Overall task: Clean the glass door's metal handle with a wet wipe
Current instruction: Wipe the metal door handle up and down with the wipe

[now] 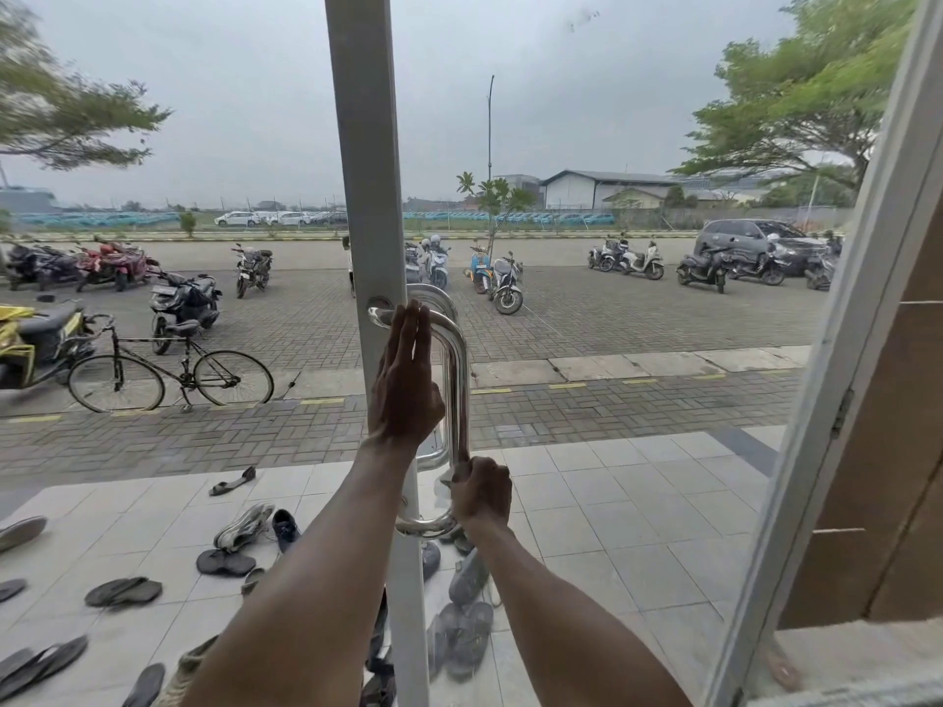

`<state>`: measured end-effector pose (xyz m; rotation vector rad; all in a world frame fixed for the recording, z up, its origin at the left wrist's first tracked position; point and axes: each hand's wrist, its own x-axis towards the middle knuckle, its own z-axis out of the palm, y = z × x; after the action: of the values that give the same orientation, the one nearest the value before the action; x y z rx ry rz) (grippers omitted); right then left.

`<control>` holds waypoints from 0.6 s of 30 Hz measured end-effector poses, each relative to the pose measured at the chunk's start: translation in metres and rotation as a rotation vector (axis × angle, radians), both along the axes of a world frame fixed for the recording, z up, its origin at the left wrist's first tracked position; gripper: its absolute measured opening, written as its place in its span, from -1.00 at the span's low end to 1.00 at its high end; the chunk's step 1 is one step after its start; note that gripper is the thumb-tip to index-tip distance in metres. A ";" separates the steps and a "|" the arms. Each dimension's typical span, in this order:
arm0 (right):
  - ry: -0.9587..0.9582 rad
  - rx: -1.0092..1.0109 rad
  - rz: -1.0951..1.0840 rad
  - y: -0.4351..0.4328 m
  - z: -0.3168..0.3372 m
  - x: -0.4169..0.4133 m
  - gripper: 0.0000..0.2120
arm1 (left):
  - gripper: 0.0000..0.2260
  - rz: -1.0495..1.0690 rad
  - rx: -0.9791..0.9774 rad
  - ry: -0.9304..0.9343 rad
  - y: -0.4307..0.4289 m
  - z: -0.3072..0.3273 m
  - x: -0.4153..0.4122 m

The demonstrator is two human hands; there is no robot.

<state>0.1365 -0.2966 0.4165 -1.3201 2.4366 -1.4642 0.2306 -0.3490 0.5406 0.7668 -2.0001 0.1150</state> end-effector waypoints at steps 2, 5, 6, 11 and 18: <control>0.034 -0.054 -0.015 -0.003 0.006 0.001 -0.71 | -0.15 0.003 0.008 -0.005 -0.001 -0.003 0.002; 0.095 -0.145 -0.017 -0.004 0.006 0.002 -0.80 | -0.12 0.011 0.015 0.003 0.003 -0.013 0.002; 0.128 -0.169 -0.007 -0.004 0.002 0.002 -0.84 | -0.12 0.014 0.021 0.002 0.006 -0.018 0.002; 0.077 -0.084 0.055 -0.002 -0.023 -0.001 -0.77 | -0.14 -0.030 0.038 -0.092 0.012 -0.048 0.004; 0.052 0.150 0.071 0.002 -0.032 -0.007 -0.74 | -0.18 -0.029 0.178 -0.204 0.012 -0.082 -0.001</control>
<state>0.1291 -0.2948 0.3843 -1.4133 2.4471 -1.2200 0.2299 -0.3371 0.4584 0.8672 -2.2366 -0.0027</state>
